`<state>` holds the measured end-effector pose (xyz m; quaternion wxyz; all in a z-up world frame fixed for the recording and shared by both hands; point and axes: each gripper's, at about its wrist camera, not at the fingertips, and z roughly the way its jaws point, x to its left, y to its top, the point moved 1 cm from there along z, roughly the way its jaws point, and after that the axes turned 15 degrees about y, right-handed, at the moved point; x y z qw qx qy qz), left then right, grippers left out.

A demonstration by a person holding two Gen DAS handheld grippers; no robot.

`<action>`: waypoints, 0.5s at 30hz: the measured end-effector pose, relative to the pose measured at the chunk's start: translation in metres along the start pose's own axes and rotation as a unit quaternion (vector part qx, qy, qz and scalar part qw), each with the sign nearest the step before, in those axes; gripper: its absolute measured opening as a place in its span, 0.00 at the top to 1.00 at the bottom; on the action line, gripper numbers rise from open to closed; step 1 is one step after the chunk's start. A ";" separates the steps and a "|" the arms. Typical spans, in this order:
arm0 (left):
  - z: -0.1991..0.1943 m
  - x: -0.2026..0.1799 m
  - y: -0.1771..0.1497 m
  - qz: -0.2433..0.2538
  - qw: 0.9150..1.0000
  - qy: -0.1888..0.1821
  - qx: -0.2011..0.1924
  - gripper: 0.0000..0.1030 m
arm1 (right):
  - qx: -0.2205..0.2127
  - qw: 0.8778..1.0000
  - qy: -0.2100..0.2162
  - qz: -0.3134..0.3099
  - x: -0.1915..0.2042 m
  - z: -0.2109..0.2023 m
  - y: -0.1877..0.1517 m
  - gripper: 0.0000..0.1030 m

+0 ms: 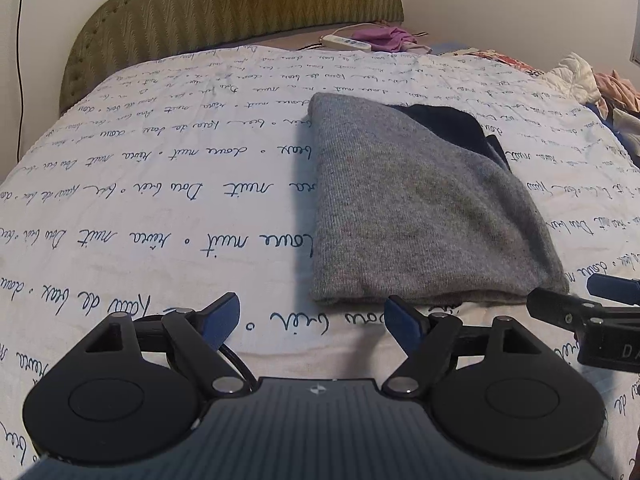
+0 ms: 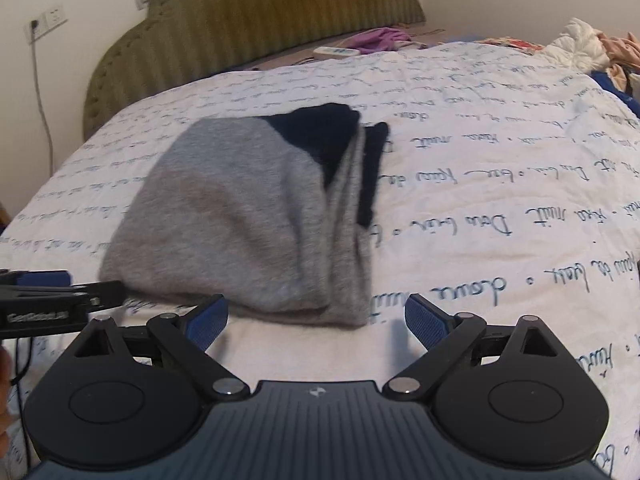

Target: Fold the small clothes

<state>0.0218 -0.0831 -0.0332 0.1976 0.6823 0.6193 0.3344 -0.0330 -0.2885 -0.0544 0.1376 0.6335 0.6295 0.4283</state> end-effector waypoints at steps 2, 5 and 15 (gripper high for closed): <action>-0.001 0.001 -0.002 0.000 1.000 0.001 0.001 0.21 | 0.001 1.000 -0.002 -0.003 0.004 -0.001 -0.001 0.07; -0.003 0.002 -0.005 -0.001 1.000 0.004 0.001 0.21 | 0.003 1.000 -0.004 -0.006 0.008 -0.002 -0.003 0.07; -0.006 0.008 -0.013 -0.005 1.000 0.016 0.001 0.20 | 0.009 1.000 -0.012 -0.021 0.020 -0.006 -0.009 0.06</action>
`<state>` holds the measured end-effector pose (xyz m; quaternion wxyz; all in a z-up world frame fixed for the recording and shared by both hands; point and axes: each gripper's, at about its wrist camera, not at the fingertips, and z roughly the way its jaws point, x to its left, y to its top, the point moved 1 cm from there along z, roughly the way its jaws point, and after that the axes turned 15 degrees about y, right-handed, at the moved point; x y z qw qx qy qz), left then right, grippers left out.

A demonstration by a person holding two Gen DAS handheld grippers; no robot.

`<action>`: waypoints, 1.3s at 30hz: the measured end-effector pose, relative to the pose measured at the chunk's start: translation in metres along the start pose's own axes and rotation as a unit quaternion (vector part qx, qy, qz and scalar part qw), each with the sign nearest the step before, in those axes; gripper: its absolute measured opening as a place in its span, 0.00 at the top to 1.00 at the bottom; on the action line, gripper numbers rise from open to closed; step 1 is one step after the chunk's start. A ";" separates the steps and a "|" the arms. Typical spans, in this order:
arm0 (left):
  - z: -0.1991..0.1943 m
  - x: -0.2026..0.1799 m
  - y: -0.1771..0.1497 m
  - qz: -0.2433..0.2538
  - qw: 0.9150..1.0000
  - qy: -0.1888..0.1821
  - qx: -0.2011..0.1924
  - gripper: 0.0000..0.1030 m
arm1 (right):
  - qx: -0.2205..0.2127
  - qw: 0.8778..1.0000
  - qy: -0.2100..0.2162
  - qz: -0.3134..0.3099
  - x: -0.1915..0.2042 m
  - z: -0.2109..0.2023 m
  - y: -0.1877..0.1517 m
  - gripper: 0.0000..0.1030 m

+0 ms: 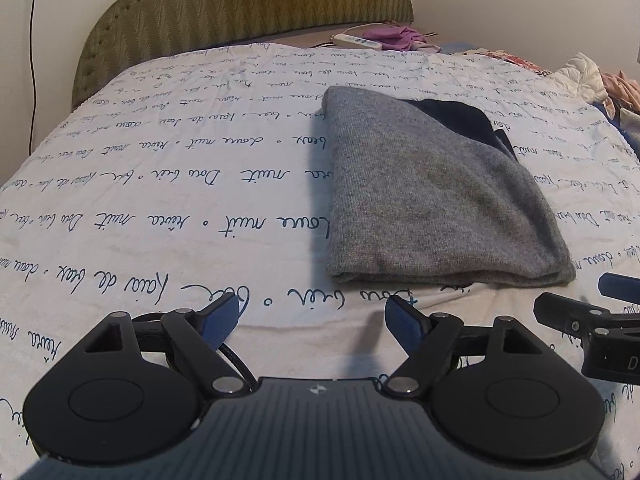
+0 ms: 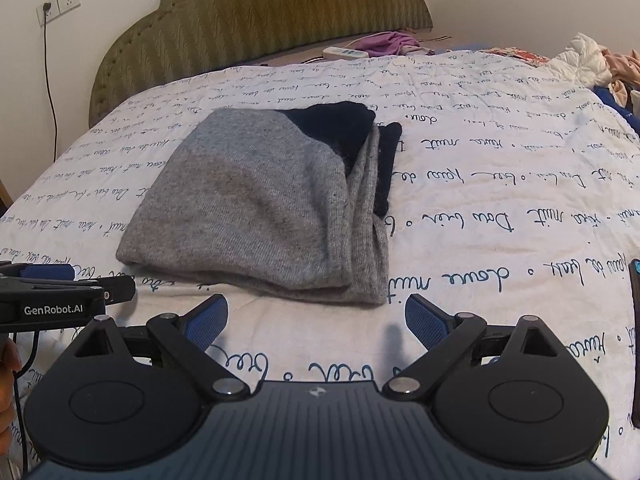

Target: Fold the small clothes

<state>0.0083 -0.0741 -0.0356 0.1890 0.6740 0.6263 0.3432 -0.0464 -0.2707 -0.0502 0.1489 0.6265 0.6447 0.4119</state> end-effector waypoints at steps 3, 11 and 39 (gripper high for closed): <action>0.000 0.002 -0.001 -0.002 1.000 -0.001 0.001 0.20 | 0.005 1.000 -0.003 0.000 0.002 0.001 -0.003 0.06; 0.000 0.005 -0.005 -0.004 1.000 0.001 0.008 0.20 | 0.008 1.000 -0.004 -0.010 0.008 -0.001 -0.005 0.06; -0.002 0.002 -0.020 0.010 1.000 0.017 0.023 0.20 | 0.020 0.999 -0.013 -0.041 0.018 -0.006 -0.017 0.06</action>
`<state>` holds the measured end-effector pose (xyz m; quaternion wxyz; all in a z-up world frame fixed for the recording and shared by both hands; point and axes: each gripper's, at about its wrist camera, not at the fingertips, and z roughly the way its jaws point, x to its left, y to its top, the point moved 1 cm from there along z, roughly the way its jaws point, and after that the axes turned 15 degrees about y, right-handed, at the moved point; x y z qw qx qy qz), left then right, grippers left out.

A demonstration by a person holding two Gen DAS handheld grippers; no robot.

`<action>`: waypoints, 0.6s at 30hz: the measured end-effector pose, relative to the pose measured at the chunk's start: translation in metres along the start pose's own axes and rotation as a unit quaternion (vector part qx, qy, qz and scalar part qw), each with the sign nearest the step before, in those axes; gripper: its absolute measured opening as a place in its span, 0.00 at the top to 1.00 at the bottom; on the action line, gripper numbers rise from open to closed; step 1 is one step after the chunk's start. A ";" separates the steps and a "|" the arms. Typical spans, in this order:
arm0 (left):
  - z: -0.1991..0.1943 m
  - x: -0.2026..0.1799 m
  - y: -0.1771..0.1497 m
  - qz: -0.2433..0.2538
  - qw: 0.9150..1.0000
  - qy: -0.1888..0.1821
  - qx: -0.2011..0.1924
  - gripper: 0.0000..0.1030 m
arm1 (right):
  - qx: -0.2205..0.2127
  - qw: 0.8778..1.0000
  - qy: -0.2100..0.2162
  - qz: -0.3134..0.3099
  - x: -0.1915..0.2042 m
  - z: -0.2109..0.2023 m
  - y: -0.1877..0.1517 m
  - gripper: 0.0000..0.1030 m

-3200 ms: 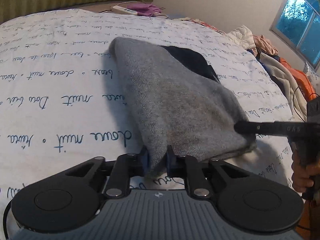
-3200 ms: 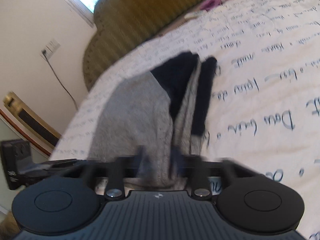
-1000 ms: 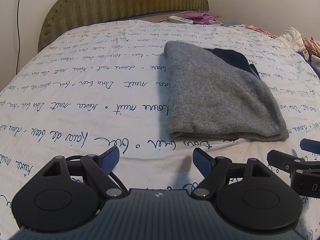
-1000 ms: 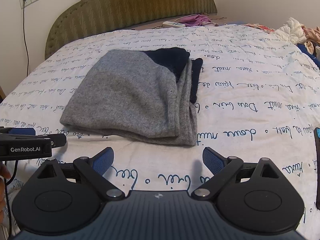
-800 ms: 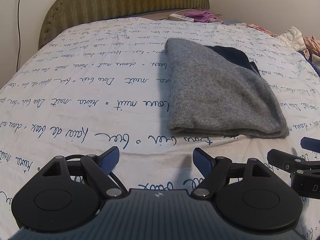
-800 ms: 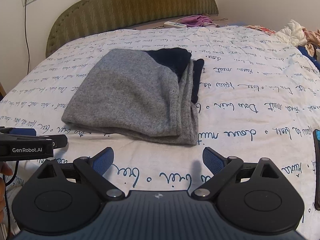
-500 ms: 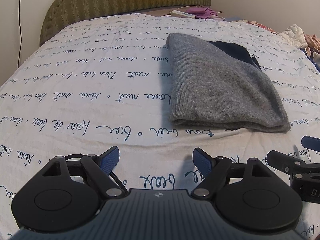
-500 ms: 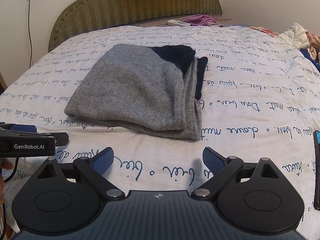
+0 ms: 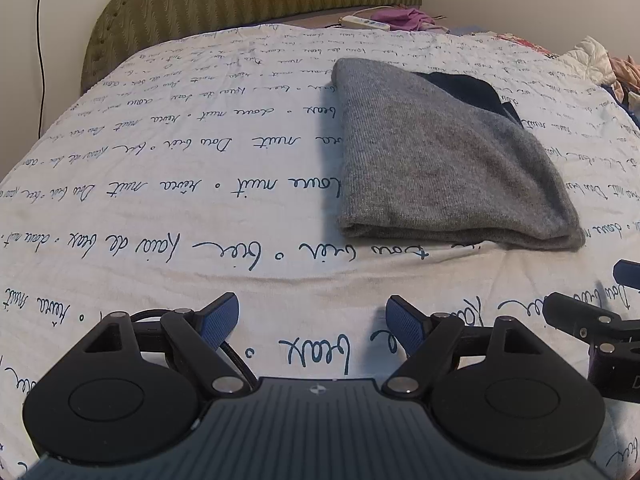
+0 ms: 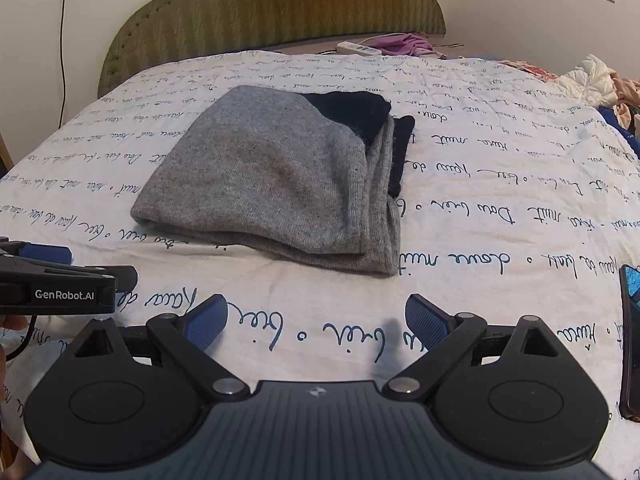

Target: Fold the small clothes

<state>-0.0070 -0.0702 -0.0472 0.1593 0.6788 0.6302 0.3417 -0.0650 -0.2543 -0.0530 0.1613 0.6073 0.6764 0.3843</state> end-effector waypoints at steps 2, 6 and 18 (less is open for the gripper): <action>0.000 0.000 -0.001 0.001 1.000 0.001 -0.001 0.20 | -0.001 1.000 0.002 0.001 -0.001 -0.001 0.000 0.06; 0.000 -0.002 -0.001 0.003 1.000 0.003 -0.001 0.19 | -0.003 1.000 0.006 0.010 -0.004 -0.002 -0.001 0.06; -0.001 -0.004 -0.004 0.005 1.000 0.004 0.000 0.18 | -0.004 1.000 0.004 0.007 -0.003 -0.005 -0.003 0.06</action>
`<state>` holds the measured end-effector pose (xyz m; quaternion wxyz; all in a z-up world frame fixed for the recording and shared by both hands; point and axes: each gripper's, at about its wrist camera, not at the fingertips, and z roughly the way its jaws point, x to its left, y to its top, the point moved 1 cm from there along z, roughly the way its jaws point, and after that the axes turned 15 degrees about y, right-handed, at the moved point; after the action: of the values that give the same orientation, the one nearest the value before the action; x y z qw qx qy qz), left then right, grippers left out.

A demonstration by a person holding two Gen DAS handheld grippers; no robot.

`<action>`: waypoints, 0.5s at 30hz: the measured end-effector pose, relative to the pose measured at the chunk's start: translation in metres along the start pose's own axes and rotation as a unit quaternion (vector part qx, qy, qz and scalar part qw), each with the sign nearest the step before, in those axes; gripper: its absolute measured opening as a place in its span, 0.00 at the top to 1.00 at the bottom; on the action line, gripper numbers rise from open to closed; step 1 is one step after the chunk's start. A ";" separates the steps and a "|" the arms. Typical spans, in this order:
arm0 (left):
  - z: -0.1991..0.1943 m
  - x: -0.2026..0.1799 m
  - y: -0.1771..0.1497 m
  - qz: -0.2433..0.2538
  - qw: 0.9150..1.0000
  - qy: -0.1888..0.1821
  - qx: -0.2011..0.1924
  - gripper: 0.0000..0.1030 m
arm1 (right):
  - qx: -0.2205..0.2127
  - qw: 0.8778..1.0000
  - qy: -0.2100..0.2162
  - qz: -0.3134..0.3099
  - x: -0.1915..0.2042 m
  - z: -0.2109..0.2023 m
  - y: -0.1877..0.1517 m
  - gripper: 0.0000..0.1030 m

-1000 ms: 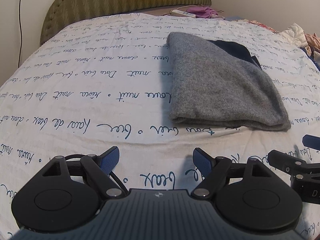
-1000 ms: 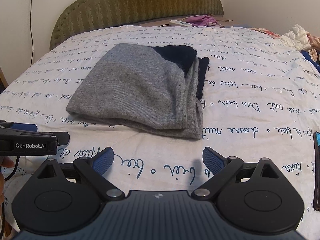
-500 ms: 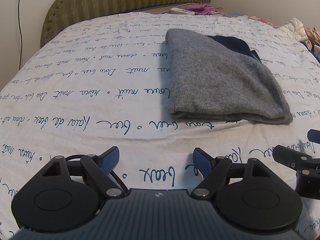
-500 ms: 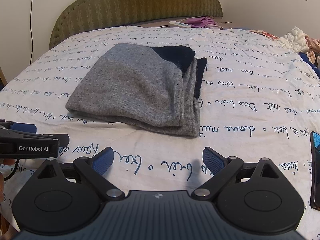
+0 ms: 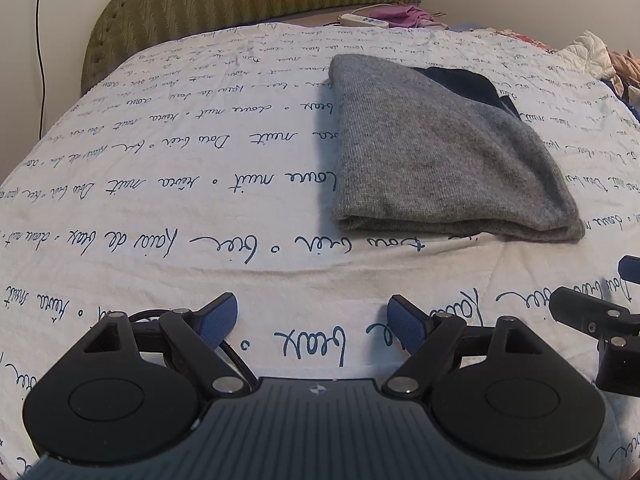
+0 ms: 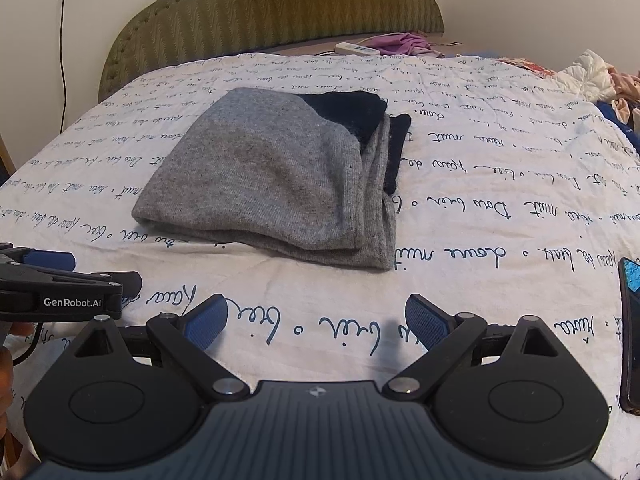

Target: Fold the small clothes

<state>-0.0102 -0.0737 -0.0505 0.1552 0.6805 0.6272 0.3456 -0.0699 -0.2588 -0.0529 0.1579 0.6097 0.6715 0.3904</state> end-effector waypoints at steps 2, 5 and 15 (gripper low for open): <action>0.000 0.000 0.000 0.000 1.000 0.000 0.000 0.18 | -0.001 1.000 0.000 0.001 0.000 -0.001 0.000 0.06; -0.001 0.000 -0.001 0.000 1.000 0.000 0.000 0.17 | -0.002 1.000 0.000 0.002 -0.001 -0.002 -0.001 0.06; -0.004 0.000 -0.004 0.001 1.000 0.001 0.000 0.15 | -0.005 1.000 0.001 0.003 0.000 -0.005 -0.002 0.06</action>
<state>-0.0164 -0.0739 -0.0503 0.1543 0.6810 0.6263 0.3466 -0.0751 -0.2602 -0.0507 0.1594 0.6104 0.6679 0.3948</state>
